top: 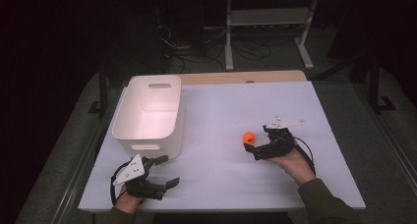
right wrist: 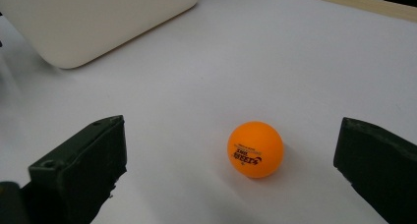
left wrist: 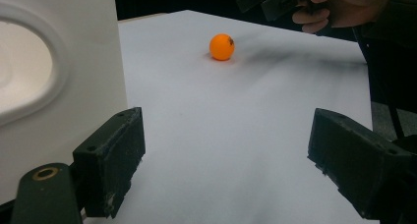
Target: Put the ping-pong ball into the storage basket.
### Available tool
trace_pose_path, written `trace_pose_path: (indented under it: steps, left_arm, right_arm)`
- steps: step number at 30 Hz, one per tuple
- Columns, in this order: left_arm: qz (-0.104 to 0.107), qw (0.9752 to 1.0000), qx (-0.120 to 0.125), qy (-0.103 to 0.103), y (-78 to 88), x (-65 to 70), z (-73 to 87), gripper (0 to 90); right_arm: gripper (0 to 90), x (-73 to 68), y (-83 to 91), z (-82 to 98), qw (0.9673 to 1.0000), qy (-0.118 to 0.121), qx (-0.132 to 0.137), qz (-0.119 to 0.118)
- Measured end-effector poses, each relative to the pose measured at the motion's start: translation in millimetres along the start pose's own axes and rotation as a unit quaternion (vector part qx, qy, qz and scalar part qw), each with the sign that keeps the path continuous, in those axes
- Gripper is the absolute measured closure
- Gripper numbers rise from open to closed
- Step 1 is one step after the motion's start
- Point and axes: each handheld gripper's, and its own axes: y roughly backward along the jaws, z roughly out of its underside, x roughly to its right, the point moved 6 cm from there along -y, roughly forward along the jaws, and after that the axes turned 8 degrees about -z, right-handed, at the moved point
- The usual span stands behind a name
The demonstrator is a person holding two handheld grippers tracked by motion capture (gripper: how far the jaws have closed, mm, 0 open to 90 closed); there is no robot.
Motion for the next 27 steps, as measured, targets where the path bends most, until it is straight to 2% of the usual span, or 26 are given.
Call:
trace_pose_path:
  steps: [27]
  left_arm:
    - [0.000,1.0000,0.000,-0.001,0.2,0.1,0.0,14.0]
  right_arm:
    - [0.0,5.7,-14.0,-13.3,1.0000,0.003,0.004,0.000]
